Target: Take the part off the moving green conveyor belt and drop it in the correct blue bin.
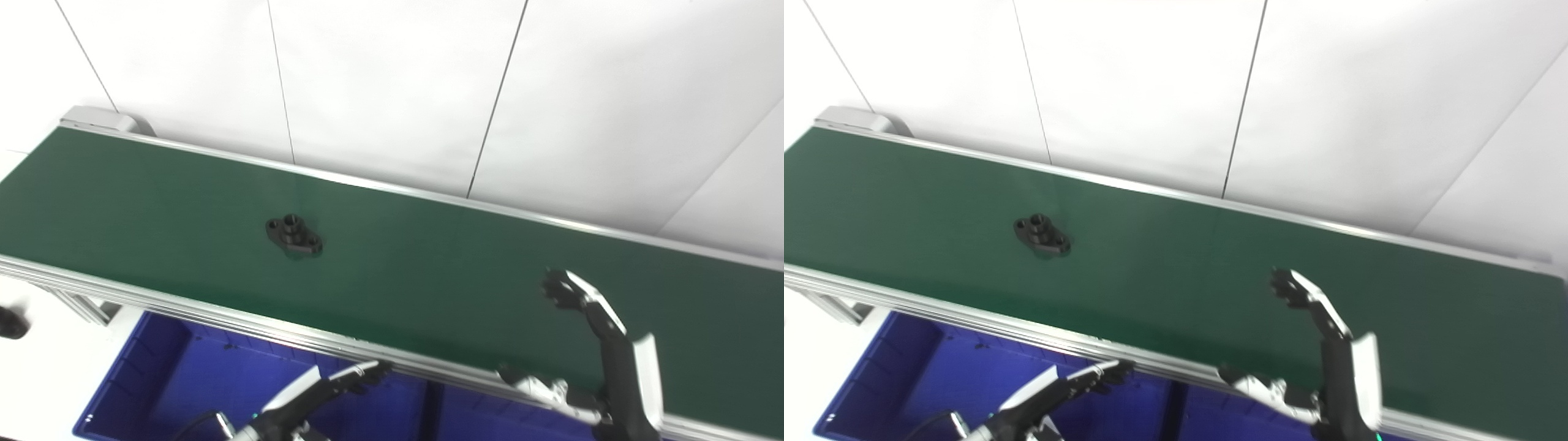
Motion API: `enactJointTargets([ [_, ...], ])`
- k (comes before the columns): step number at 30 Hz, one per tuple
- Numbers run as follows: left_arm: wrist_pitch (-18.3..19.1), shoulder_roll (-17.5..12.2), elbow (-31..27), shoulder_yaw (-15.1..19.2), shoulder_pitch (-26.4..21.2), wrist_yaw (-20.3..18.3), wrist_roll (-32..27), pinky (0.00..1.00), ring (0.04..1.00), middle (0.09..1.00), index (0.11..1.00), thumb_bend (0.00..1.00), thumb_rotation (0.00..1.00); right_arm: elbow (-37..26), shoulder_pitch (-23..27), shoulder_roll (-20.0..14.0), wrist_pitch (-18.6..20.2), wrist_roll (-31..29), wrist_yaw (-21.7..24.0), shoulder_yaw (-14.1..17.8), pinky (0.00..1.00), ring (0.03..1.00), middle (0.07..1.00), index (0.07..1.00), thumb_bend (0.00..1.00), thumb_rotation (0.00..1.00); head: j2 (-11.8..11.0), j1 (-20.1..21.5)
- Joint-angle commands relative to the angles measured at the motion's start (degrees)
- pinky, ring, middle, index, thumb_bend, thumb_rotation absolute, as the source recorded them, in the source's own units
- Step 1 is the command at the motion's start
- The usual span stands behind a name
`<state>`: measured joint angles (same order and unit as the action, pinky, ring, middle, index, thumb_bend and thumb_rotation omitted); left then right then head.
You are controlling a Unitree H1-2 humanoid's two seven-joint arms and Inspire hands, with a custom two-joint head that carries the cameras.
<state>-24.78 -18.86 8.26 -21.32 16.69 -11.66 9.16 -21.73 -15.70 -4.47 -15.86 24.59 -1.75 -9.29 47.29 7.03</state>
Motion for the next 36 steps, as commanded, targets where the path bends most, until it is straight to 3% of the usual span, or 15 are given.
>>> enactJointTargets([
  [1, -1.6, -0.2, -2.3, 0.7, -0.2, -0.4, -0.5, 0.81, 0.878, 0.91, 0.905, 0.91, 0.33, -2.4, 1.9, 0.3, 1.4, 1.1, 0.9, 0.2, 0.68, 0.721, 0.757, 0.793, 0.81, 0.38, 0.5, 0.2],
  [5, -1.3, -0.1, -2.7, 1.5, -0.4, -1.3, -0.2, 0.8, 0.869, 0.905, 0.9, 0.92, 0.32, -1.5, 4.7, 0.1, 4.0, 2.1, 2.7, 0.0, 0.68, 0.736, 0.771, 0.805, 0.81, 0.41, 1.1, 0.6],
  [10, -1.3, -0.4, -3.5, 1.8, -0.7, -2.4, -0.2, 0.81, 0.869, 0.902, 0.902, 0.91, 0.33, 1.4, 7.7, 1.0, 6.4, 1.6, 4.2, -1.0, 0.7, 0.76, 0.784, 0.806, 0.82, 0.36, 2.4, 0.3],
  [14, -1.2, -0.4, -3.5, 2.1, -1.0, -3.5, -1.1, 0.8, 0.864, 0.9, 0.898, 0.91, 0.33, 2.0, 9.7, 1.3, 8.9, 3.1, 5.2, -1.9, 0.71, 0.772, 0.793, 0.817, 0.82, 0.37, 3.0, 0.7],
  [25, -1.6, -1.8, -3.5, 2.2, -1.6, -6.9, -2.4, 0.81, 0.866, 0.895, 0.89, 0.93, 0.3, 8.6, 15.9, 2.0, 10.9, 7.7, 5.0, -4.4, 0.69, 0.755, 0.787, 0.818, 0.84, 0.4, 3.1, 3.0],
  [32, -1.6, -1.8, -3.9, 2.3, -1.5, -8.1, -2.4, 0.83, 0.871, 0.895, 0.891, 0.95, 0.35, 9.5, 19.0, 2.2, 15.5, 10.6, 7.0, -5.7, 0.68, 0.763, 0.806, 0.825, 0.85, 0.41, 3.2, 2.8],
  [36, -1.6, -1.5, -4.0, 2.3, -1.3, -8.3, -2.8, 0.82, 0.868, 0.894, 0.891, 0.95, 0.34, 11.0, 21.3, 1.2, 16.3, 12.0, 8.4, -6.6, 0.68, 0.768, 0.811, 0.825, 0.84, 0.43, 3.2, 2.2],
])
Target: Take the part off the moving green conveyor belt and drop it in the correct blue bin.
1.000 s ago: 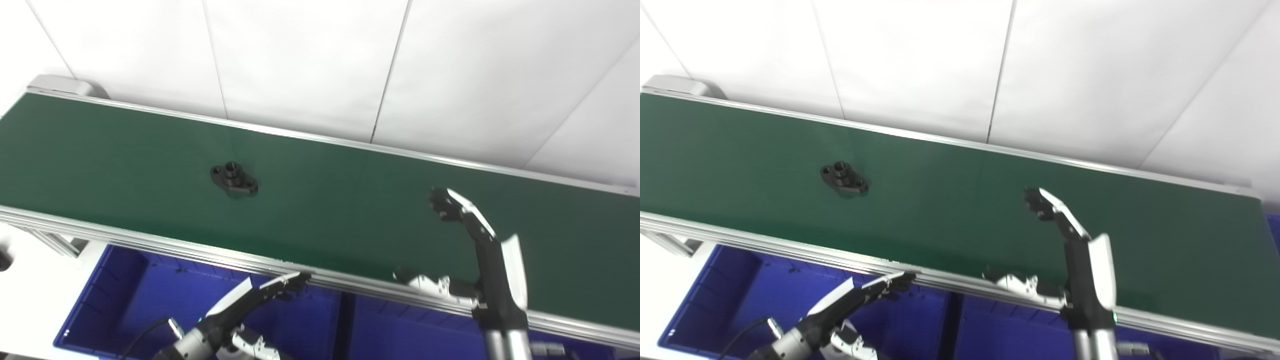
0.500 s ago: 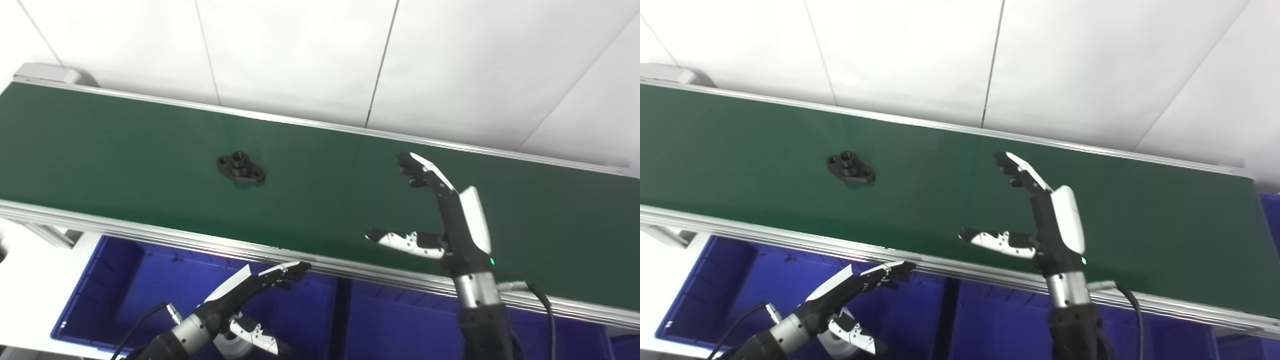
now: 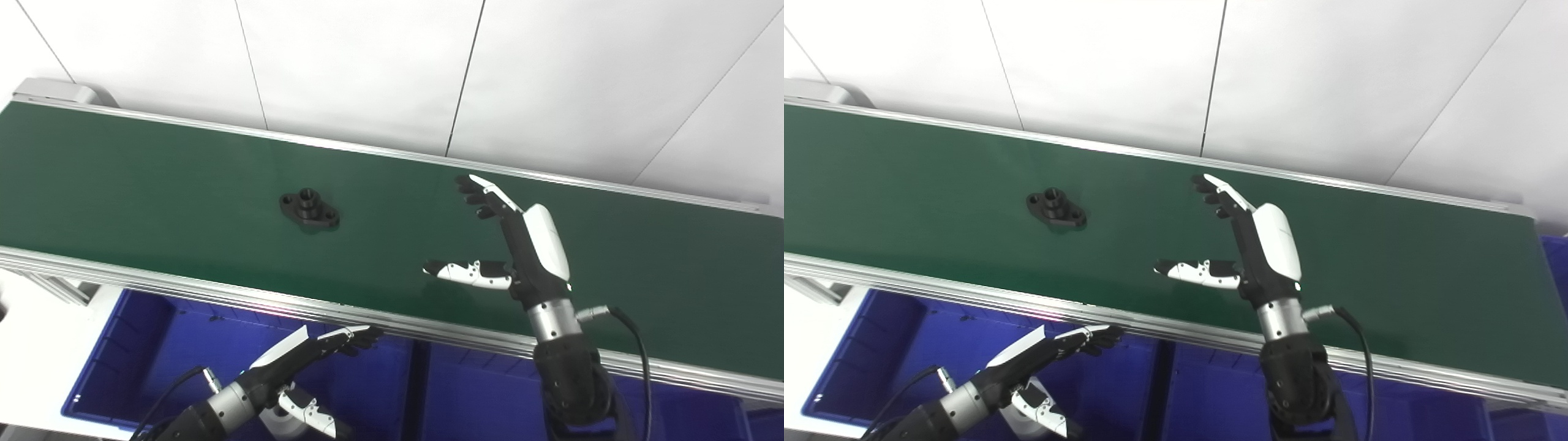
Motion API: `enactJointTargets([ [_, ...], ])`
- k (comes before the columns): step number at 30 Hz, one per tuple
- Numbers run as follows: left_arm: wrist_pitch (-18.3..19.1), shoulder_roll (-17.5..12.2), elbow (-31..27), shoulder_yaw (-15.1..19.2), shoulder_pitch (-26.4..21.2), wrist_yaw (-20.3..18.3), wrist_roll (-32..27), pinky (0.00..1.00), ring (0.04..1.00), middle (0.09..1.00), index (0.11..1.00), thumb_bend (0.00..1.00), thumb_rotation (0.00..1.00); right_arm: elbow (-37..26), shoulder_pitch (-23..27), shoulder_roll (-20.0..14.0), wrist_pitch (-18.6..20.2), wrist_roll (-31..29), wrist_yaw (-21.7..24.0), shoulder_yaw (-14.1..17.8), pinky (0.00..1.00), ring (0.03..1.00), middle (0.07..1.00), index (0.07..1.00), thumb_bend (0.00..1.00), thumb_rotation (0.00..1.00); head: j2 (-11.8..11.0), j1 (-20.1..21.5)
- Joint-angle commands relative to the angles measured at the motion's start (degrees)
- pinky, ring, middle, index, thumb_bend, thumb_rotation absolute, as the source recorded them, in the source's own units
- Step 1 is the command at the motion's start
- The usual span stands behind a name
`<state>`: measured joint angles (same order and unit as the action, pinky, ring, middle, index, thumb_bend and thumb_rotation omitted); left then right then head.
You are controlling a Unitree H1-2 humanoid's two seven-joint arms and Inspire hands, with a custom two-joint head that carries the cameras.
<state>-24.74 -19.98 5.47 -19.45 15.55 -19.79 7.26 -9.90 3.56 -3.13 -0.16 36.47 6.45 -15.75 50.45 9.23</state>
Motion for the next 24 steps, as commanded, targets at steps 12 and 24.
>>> enactJointTargets([
  [12, -1.2, 0.0, -1.8, -0.4, 0.1, -1.4, -0.7, 0.84, 0.884, 0.914, 0.902, 0.95, 0.33, 1.7, 9.0, -3.3, 5.1, 6.4, 6.0, -3.9, 0.7, 0.774, 0.804, 0.811, 0.86, 0.44, 0.4, -0.5],
  [24, -0.7, 0.7, -3.2, -0.6, 0.7, -1.5, 1.1, 0.85, 0.889, 0.913, 0.893, 0.95, 0.31, 5.9, 15.1, -3.5, 6.8, 12.6, 10.1, -8.0, 0.72, 0.77, 0.788, 0.805, 0.86, 0.44, 0.9, -1.4],
])
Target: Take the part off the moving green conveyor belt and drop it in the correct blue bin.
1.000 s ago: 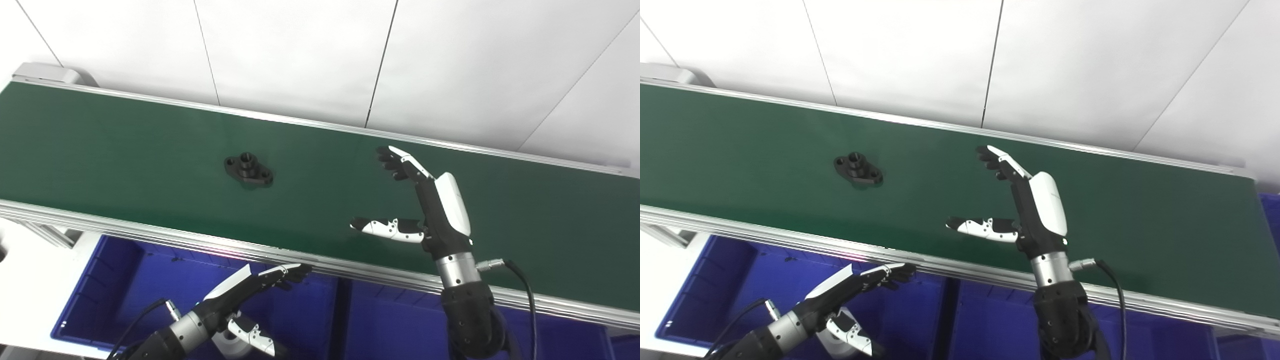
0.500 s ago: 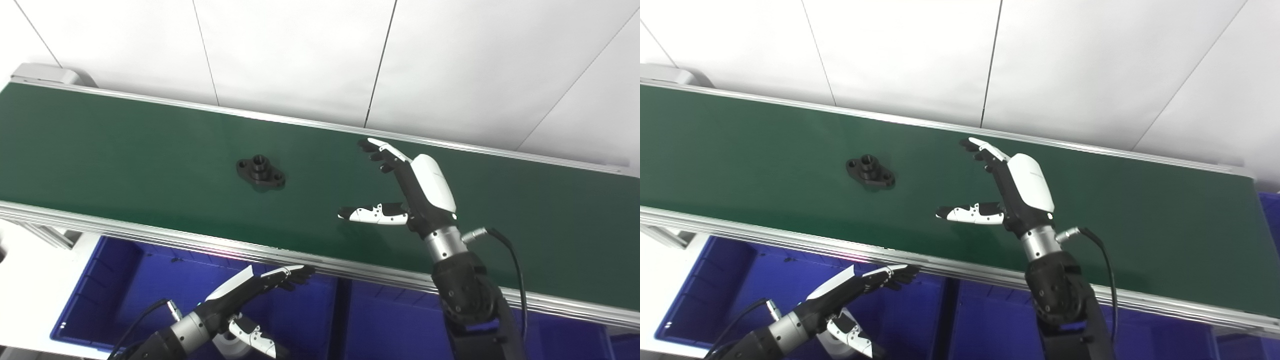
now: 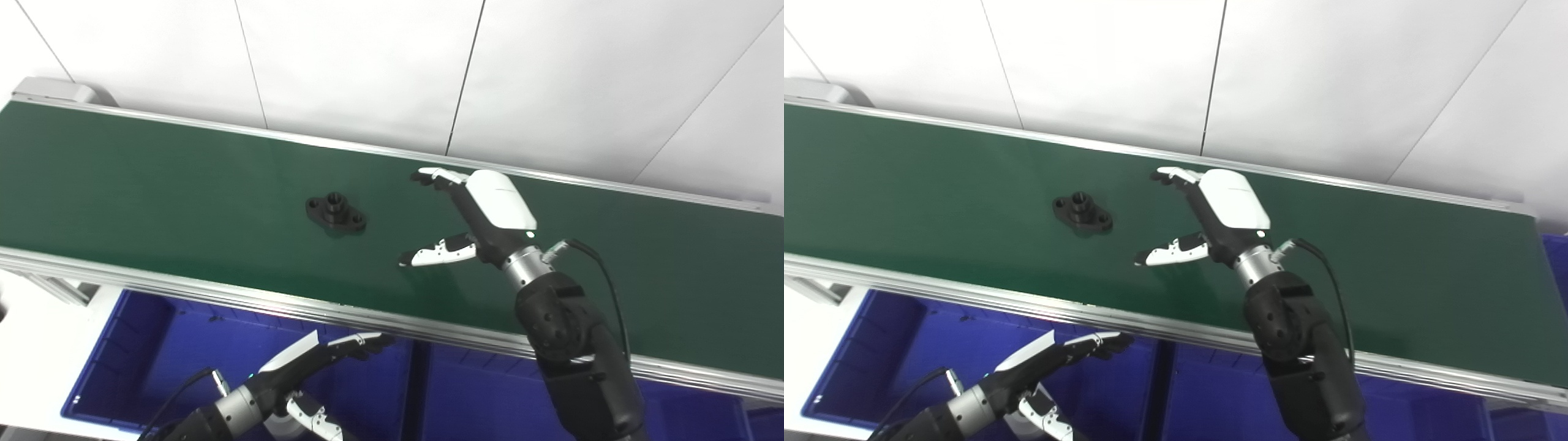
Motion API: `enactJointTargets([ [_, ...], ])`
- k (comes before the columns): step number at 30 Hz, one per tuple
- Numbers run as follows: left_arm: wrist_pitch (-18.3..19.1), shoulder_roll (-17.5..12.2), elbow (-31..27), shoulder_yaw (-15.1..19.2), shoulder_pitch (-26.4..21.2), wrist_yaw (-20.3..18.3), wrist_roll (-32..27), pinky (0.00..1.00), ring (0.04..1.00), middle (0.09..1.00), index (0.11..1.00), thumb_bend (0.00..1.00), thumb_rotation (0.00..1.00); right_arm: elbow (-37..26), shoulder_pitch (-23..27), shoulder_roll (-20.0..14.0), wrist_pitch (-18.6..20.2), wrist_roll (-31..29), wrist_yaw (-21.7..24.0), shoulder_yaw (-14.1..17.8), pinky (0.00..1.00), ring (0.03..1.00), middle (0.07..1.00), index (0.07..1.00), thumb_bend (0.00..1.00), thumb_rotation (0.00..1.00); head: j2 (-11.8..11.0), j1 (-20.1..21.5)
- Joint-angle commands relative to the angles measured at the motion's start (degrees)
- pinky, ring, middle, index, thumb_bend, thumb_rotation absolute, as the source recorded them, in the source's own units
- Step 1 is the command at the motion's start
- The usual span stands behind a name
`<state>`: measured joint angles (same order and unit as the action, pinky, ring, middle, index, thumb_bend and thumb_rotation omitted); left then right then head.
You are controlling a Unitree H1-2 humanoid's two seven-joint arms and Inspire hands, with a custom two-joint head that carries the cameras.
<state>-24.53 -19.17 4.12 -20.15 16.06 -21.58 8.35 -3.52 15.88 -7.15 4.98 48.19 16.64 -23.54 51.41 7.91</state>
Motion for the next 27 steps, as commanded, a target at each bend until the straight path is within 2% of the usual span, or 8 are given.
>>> enactJointTargets([
  [1, -0.8, -0.1, -1.9, 0.1, 0.2, 0.3, 0.1, 0.85, 0.89, 0.914, 0.894, 0.95, 0.31, 0.0, 3.1, 0.6, 1.8, 1.3, 0.1, -0.5, 0.72, 0.77, 0.789, 0.806, 0.87, 0.44, -0.1, -0.1],
  [10, 0.5, 0.8, -2.8, -0.1, 0.5, 0.5, 1.1, 0.84, 0.884, 0.909, 0.898, 0.95, 0.31, 5.1, 7.9, 0.5, 3.3, 5.2, 2.8, -3.9, 0.75, 0.781, 0.795, 0.805, 0.87, 0.46, 0.2, -0.5],
  [17, 0.3, 1.8, -2.2, 0.1, 0.0, 1.0, 2.5, 0.82, 0.872, 0.901, 0.903, 0.96, 0.35, 10.2, 11.0, 1.4, 2.9, 7.0, 1.6, -5.9, 0.72, 0.762, 0.781, 0.793, 0.87, 0.45, 0.4, -0.8],
  [23, -0.7, 2.4, -0.6, 0.1, -0.9, 1.1, 2.2, 0.83, 0.872, 0.9, 0.904, 0.96, 0.36, 14.3, 13.7, 2.0, 3.5, 7.2, 2.3, -6.7, 0.71, 0.762, 0.788, 0.798, 0.86, 0.45, 0.4, -1.5],
  [27, 0.0, 2.7, -0.3, 0.0, -1.4, 0.7, 1.7, 0.83, 0.872, 0.905, 0.905, 0.96, 0.35, 16.2, 15.3, 2.2, 3.5, 7.8, 2.5, -7.8, 0.69, 0.753, 0.784, 0.799, 0.86, 0.45, 0.5, -1.7],
])
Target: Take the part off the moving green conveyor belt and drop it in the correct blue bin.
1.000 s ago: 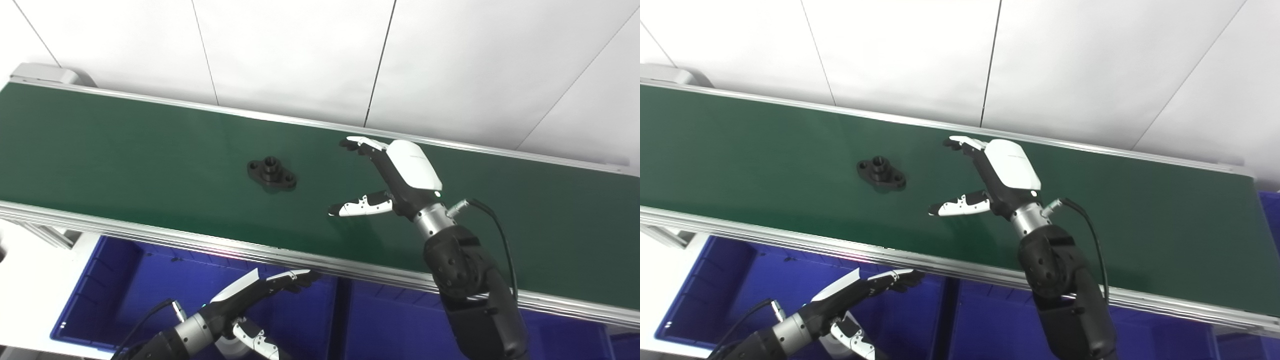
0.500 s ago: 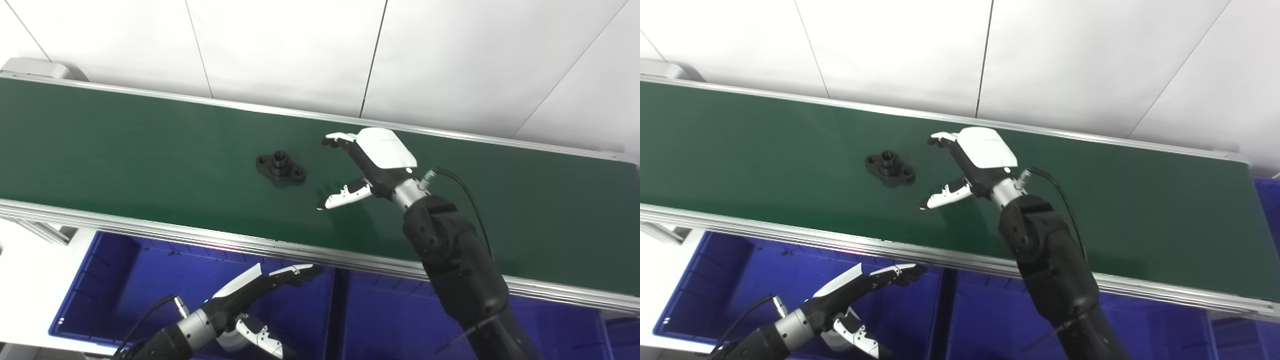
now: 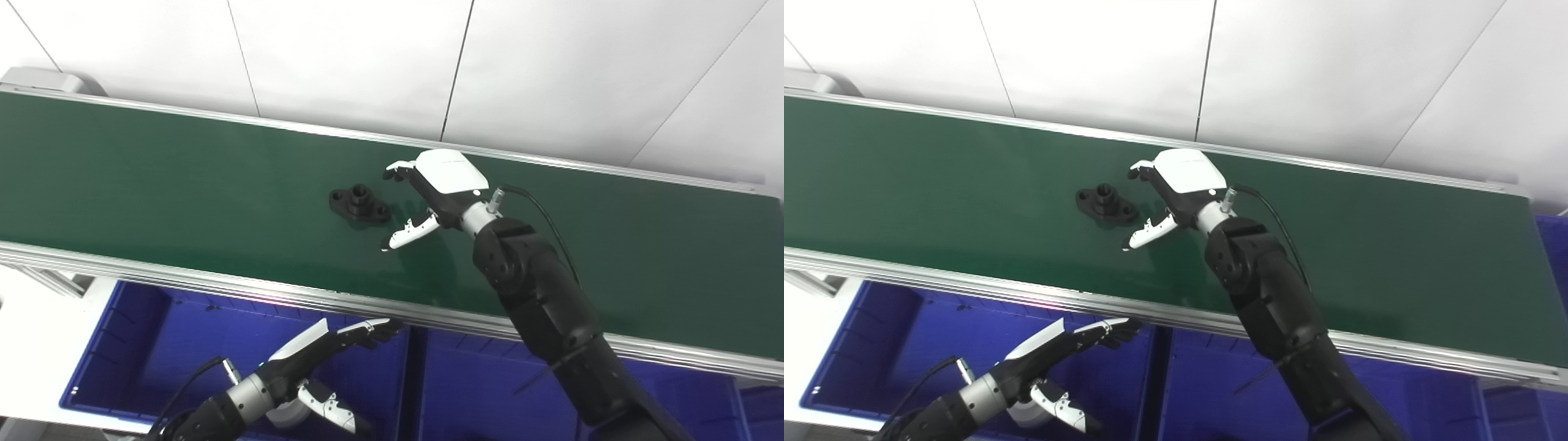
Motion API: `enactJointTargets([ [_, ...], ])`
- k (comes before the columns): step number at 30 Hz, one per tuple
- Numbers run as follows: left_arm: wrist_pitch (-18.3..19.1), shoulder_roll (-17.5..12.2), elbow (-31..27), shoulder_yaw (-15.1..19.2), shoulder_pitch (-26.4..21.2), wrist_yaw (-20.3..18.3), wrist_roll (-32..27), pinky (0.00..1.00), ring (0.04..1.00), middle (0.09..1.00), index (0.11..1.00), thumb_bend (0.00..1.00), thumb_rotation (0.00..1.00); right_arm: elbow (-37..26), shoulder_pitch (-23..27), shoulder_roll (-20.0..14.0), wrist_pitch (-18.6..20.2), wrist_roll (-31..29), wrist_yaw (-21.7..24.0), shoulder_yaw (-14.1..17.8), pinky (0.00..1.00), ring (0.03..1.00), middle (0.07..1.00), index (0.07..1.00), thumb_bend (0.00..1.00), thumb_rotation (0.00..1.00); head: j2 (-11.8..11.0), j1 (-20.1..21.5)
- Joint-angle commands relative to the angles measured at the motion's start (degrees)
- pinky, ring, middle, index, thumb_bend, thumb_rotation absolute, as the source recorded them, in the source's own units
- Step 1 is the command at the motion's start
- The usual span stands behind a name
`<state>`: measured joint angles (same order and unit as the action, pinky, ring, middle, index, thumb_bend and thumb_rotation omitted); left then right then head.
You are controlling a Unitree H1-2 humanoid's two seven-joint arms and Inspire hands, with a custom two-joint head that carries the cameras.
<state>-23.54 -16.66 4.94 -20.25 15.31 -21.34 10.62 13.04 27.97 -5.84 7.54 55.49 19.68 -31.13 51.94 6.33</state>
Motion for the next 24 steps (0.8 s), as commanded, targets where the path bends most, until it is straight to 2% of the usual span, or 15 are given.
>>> enactJointTargets([
  [1, -0.9, 0.2, -1.0, 0.1, -0.8, 0.5, -0.5, 0.83, 0.872, 0.905, 0.905, 0.97, 0.35, 0.1, 3.6, 0.9, 0.9, 0.7, -0.4, -0.5, 0.69, 0.753, 0.784, 0.8, 0.86, 0.45, -0.1, -0.1],
  [9, 1.4, 0.5, -1.9, -0.1, -1.1, 0.3, 0.3, 0.82, 0.879, 0.912, 0.906, 0.98, 0.37, 4.9, 6.8, 1.5, 0.9, 1.3, -1.1, -2.3, 0.68, 0.737, 0.77, 0.801, 0.86, 0.47, 0.4, -0.9],
  [17, 2.9, 0.8, -3.4, -0.1, -0.9, 0.2, 0.8, 0.81, 0.872, 0.913, 0.909, 0.97, 0.37, 8.2, 8.1, 2.0, 0.9, 2.4, -1.3, -4.5, 0.66, 0.727, 0.76, 0.794, 0.85, 0.46, 1.3, -1.3],
  [19, 3.0, 0.9, -3.7, -0.2, -0.9, 0.2, 0.7, 0.81, 0.874, 0.914, 0.911, 0.97, 0.37, 9.3, 8.0, 2.1, 0.3, 2.8, -2.0, -5.4, 0.64, 0.709, 0.749, 0.785, 0.85, 0.44, 1.4, -1.4],
  [22, 3.5, 1.3, -4.2, -0.2, -0.7, 0.4, 0.7, 0.81, 0.874, 0.911, 0.907, 0.96, 0.36, 9.5, 7.2, 1.8, -0.2, 3.3, -2.3, -6.7, 0.53, 0.648, 0.717, 0.771, 0.83, 0.4, 1.9, -1.4],
  [24, 3.8, 1.5, -4.6, -0.2, -0.6, 0.4, 0.6, 0.82, 0.875, 0.908, 0.905, 0.96, 0.36, 9.1, 6.6, 1.4, -0.5, 3.9, -2.0, -7.7, 0.43, 0.528, 0.621, 0.691, 0.78, 0.29, 2.3, -1.4],
])
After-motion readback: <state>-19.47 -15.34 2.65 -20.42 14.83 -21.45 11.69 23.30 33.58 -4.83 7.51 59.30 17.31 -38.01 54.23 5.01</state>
